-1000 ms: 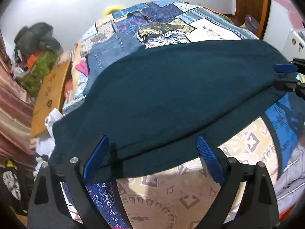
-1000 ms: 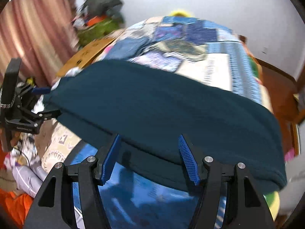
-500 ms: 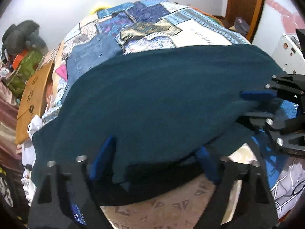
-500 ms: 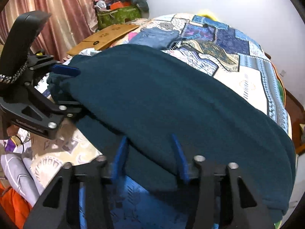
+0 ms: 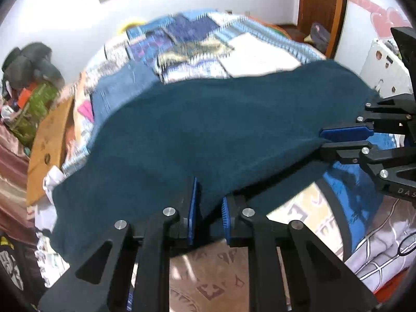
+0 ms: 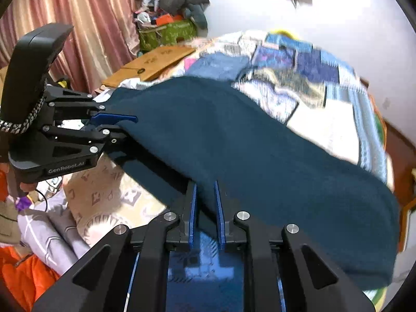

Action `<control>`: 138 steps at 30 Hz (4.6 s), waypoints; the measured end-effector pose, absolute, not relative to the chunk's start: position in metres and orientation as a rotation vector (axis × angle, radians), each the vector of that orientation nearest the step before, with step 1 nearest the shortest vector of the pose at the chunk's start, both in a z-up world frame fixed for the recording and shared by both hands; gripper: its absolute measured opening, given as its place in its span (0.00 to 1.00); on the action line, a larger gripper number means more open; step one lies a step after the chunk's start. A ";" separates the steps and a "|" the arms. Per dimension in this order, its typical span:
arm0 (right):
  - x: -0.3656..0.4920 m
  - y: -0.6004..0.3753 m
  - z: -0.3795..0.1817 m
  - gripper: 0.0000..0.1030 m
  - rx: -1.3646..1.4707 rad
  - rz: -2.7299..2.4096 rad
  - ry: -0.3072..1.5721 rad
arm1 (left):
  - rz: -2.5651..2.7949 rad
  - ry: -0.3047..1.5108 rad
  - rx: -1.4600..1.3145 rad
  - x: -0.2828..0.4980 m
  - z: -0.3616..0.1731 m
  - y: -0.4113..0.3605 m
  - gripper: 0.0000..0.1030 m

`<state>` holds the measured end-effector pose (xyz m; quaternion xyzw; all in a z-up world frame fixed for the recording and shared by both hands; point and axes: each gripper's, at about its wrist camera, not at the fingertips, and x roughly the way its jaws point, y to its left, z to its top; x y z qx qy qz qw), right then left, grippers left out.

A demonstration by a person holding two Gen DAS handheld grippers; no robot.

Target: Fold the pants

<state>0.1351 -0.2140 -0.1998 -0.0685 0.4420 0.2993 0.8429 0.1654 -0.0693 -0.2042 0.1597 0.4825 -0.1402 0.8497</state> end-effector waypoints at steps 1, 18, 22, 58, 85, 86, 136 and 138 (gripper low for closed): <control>0.136 -0.217 -0.203 0.17 -0.115 0.636 0.958 | -0.295 1.026 0.323 0.165 -0.206 -0.068 0.18; 0.198 -0.326 -0.228 0.70 0.049 0.213 1.001 | -0.193 0.996 0.066 0.186 -0.162 -0.021 0.78; 0.180 -0.357 -0.224 0.69 0.065 0.167 0.972 | -0.169 1.035 0.094 0.205 -0.175 -0.021 0.79; 0.158 -0.533 -0.256 0.53 0.811 -0.131 0.910 | -0.374 1.128 0.257 0.272 -0.231 -0.194 0.92; 0.187 -0.412 -0.067 0.15 0.284 0.138 0.459 | -0.213 0.904 0.008 0.276 -0.133 -0.067 0.92; 0.191 -0.401 -0.065 0.15 0.271 0.161 0.458 | -0.208 0.900 -0.001 0.276 -0.131 -0.060 0.92; 0.220 -0.279 -0.147 0.60 -0.058 0.444 0.862 | -0.342 0.875 0.207 0.274 -0.133 -0.097 0.96; 0.226 -0.282 -0.158 0.60 -0.065 0.435 0.900 | -0.350 0.918 0.246 0.280 -0.149 -0.107 0.96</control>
